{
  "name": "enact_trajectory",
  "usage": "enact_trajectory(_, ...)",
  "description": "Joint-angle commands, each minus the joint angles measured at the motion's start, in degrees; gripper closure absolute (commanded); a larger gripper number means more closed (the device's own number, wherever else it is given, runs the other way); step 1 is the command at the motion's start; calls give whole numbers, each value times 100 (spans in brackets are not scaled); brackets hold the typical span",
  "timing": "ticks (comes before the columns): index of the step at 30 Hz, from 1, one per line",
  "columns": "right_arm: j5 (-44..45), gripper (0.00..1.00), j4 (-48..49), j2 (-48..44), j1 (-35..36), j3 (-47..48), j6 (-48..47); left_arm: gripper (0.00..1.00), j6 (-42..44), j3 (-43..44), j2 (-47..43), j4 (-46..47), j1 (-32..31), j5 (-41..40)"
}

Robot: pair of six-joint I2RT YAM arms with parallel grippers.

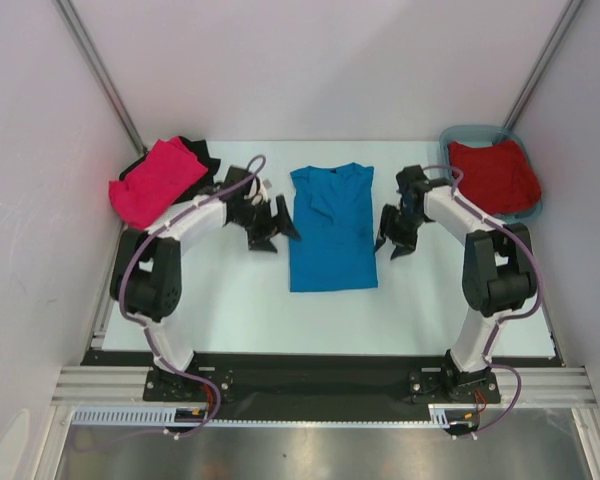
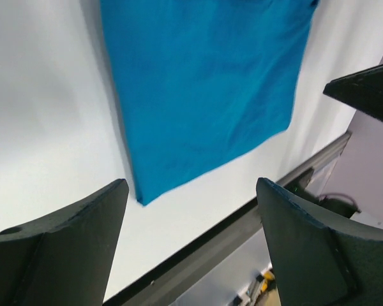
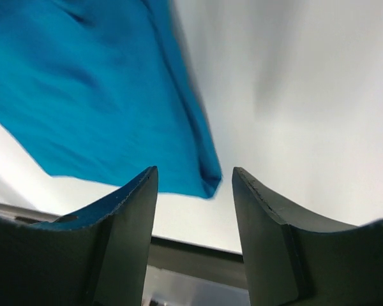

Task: Fold and stack the t-shirts
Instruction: Fold the tshirt

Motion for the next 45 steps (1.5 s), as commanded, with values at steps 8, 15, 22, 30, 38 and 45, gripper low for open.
enact_trajectory(8, -1325, 44, 1143, -918, -100, -1695, 144, 12, -732, -2740, -877, 3044, 84, 1092)
enact_trajectory(15, -1572, 44, 1828, -875, -196, -2293, 180, 12, -872, -3092, -666, 4097, 92, 1390)
enact_trajectory(22, -1572, 44, 2198, -857, -345, -2742, 259, 12, -1049, -3163, -446, 4468, 92, 1514)
enact_trajectory(30, -2160, 44, 3251, -681, -363, -3409, 750, 12, -1417, -4208, -552, 5442, 84, 1672)
enact_trajectory(38, -2346, 43, 3596, -488, -346, -3577, 936, 12, -1708, -4648, -482, 5989, 57, 1821)
enact_trajectory(45, -2346, 48, 3622, -470, -346, -3788, 900, 12, -2163, -4666, -70, 6761, -171, 1997)
